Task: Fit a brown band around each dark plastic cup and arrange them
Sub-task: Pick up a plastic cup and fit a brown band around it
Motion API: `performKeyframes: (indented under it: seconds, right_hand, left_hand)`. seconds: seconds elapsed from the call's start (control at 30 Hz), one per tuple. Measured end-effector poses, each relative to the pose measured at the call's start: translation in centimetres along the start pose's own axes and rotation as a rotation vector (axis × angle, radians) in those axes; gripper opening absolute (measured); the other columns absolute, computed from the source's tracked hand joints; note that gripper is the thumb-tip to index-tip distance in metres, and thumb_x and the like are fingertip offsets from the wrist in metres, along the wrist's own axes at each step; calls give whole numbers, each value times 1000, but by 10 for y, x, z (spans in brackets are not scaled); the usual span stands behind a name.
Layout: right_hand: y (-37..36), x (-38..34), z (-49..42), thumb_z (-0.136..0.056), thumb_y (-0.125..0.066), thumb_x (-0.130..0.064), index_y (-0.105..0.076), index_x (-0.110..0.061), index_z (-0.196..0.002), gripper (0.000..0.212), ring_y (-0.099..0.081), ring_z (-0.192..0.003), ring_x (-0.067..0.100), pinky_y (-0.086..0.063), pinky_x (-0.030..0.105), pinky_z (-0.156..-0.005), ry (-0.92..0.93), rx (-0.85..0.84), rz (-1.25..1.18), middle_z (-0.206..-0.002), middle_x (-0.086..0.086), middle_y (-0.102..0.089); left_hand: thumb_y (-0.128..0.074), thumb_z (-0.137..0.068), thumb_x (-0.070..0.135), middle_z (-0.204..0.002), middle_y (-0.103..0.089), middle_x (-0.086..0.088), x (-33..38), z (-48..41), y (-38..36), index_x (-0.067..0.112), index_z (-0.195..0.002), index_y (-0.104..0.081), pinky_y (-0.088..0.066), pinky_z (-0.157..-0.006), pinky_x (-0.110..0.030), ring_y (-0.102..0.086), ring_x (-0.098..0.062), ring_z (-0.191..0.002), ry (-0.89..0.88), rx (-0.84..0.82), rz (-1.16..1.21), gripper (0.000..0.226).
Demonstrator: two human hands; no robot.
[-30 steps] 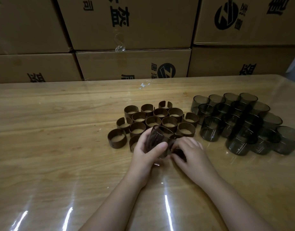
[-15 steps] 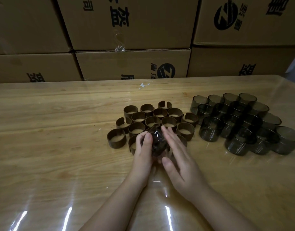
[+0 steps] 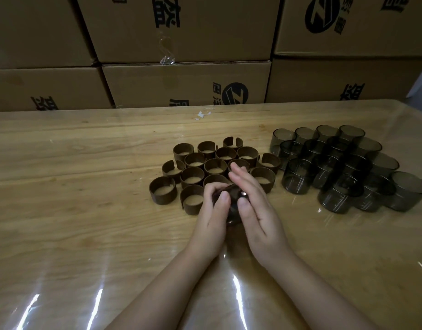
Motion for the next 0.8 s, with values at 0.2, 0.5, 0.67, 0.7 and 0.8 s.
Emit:
performKeyframes:
  seconds: [0.2,0.5,0.67,0.7,0.8]
  right_hand:
    - [0,14,6,-80,-42,-54,-50,-45,-123,45,-52,-118,1,-45,15,-90,-317,16,-268,-120,-26,-54]
    - [5,6,1,-90,-45,-35,-52,-11,-122,41,-51,-111,7,-47,30,-92,-23,104,113,-117,-9,-50]
    - [4,5,0,-90,-48,-31,-53,-12,-121,37,-47,-124,11,-42,35,-102,79,37,199,-126,-1,-51]
    - [5,5,0,-89,-49,-31,-53,-14,-120,35,-46,-126,13,-41,35,-104,93,25,214,-126,0,-52]
    - [7,0,1,-88,-50,-28,-51,-19,-117,30,-50,-122,20,-36,27,-106,196,-1,291,-122,2,-55]
  left_hand:
    - [-47,-87,61,-113,-61,18,19,7,-3,40,-115,-49,-47,-84,-14,-61,-3,-105,-216,16,-166,35]
    - [-56,-79,30,-95,-66,-3,5,6,-24,16,-97,-64,-55,-72,-27,-67,-15,-89,279,56,670,25]
    - [-56,-84,39,-97,-73,-10,0,8,-24,15,-94,-77,-57,-72,-30,-71,-19,-92,444,36,805,33]
    - [-54,-85,41,-99,-73,-12,-2,8,-24,15,-95,-78,-57,-71,-31,-71,-21,-94,491,25,808,36]
    - [-53,-88,37,-103,-72,-13,-4,9,-20,15,-98,-77,-57,-72,-33,-71,-24,-96,518,-3,779,35]
Point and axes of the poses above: each hand's wrist, its own z-axis away from the middle knuckle, its own y-axis out of the back of the hand, x = y × z, the point moved 6 cm from there along -z, towards the middle knuckle
